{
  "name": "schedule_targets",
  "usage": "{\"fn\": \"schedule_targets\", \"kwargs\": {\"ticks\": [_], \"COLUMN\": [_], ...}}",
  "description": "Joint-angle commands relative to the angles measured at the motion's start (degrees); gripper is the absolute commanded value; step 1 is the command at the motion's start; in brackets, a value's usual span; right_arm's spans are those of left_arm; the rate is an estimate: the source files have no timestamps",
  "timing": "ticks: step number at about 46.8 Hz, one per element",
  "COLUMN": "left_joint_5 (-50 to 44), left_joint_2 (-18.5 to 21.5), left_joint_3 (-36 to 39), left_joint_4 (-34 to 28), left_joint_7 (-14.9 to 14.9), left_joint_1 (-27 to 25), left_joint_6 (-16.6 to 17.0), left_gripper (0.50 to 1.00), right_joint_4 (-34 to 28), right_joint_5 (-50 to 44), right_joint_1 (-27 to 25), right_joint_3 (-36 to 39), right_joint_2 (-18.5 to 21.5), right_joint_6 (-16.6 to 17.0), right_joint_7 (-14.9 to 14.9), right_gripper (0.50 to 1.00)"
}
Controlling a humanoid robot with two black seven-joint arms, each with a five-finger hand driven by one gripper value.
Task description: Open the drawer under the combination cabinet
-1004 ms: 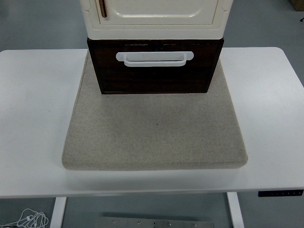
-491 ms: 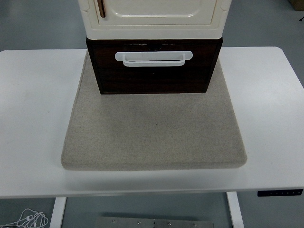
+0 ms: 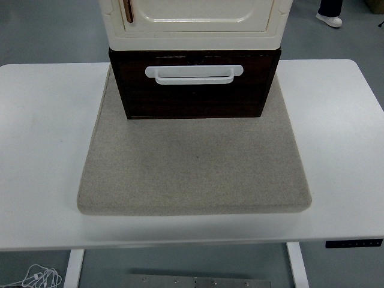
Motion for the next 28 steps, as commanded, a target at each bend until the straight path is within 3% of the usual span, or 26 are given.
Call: {"fn": "schedule_targets", "kwargs": {"ticks": [1, 7, 13, 19, 28], "left_joint_5": [0.1, 3.2, 7.0, 8.0, 8.4], "left_joint_2": [0.0, -0.1, -0.2, -0.4, -2.2], "left_joint_3": [7.0, 16.2, 20.8, 22.5, 26.3], "left_joint_4": [-2.0, -4.5, -7.8, -8.4, -8.6], "left_joint_7": [1.9, 4.1, 6.1, 11.3, 19.2], "left_joint_1": [-2.7, -4.7, -4.8, -4.8, -4.7], "left_joint_6": [-0.2, -1.0, -1.2, -4.9, -5.8], "left_gripper": [1.0, 1.0, 1.0, 1.0, 1.0], "right_joint_4": [0.0, 0.0, 0.0, 0.0, 0.0], "right_joint_5": [0.0, 0.0, 0.0, 0.0, 0.0], "right_joint_1": [0.0, 0.0, 0.0, 0.0, 0.1], "right_joint_3": [0.0, 0.0, 0.0, 0.0, 0.0], "right_joint_2": [0.0, 0.0, 0.0, 0.0, 0.0], "right_joint_6": [0.0, -0.1, 0.0, -0.1, 0.0], "right_joint_7": [0.0, 0.0, 0.0, 0.0, 0.0], "right_gripper": [0.926, 0.928, 0.928, 0.926, 0.926]}}
